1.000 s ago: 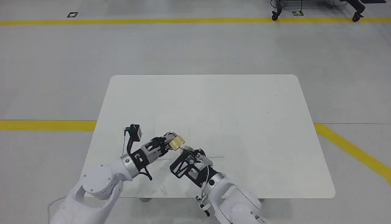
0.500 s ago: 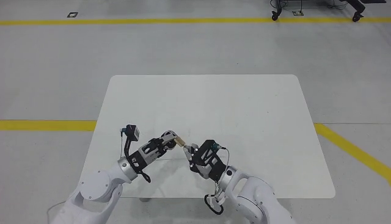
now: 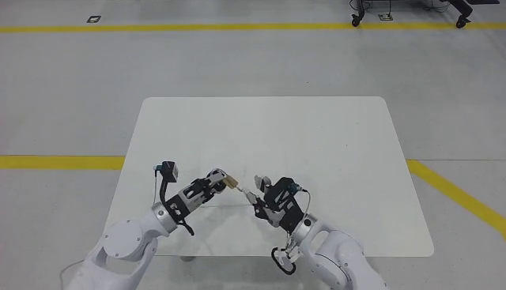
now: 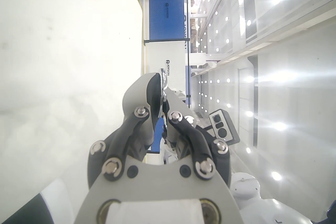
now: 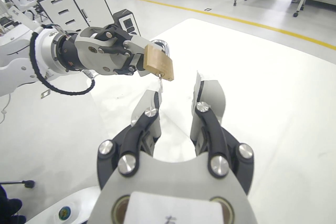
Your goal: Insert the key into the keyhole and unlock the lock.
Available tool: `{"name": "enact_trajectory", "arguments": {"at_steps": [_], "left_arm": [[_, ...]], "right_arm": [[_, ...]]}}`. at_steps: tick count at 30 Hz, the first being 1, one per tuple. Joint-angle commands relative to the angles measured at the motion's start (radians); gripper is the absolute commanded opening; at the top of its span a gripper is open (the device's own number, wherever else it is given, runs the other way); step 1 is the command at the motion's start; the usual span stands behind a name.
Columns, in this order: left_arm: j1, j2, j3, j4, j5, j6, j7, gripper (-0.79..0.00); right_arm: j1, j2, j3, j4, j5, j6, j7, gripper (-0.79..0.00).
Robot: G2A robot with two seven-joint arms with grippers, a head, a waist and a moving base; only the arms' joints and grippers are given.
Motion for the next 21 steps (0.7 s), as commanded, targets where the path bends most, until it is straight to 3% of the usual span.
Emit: {"name": "enact_trajectory", "arguments": {"at_steps": [1, 12, 21], "left_arm": [[-0.003, 0.000, 0.009, -0.009, 0.051, 0.030, 0.027, -0.785], [-0.031, -0.010, 0.068, -0.023, 0.195, 0.108, 0.096, -0.785], [-0.242, -0.052, 0.234, 0.139, 0.324, 0.230, 0.119, -0.785]], "right_arm": [[-0.029, 0.003, -0.007, -0.034, -0.083, 0.039, -0.021, 0.000], [-0.123, 0.011, -0.074, -0.128, -0.343, 0.160, -0.094, 0.000], [-0.123, 0.011, -0.074, -0.128, -0.343, 0.160, -0.094, 0.000]]}}
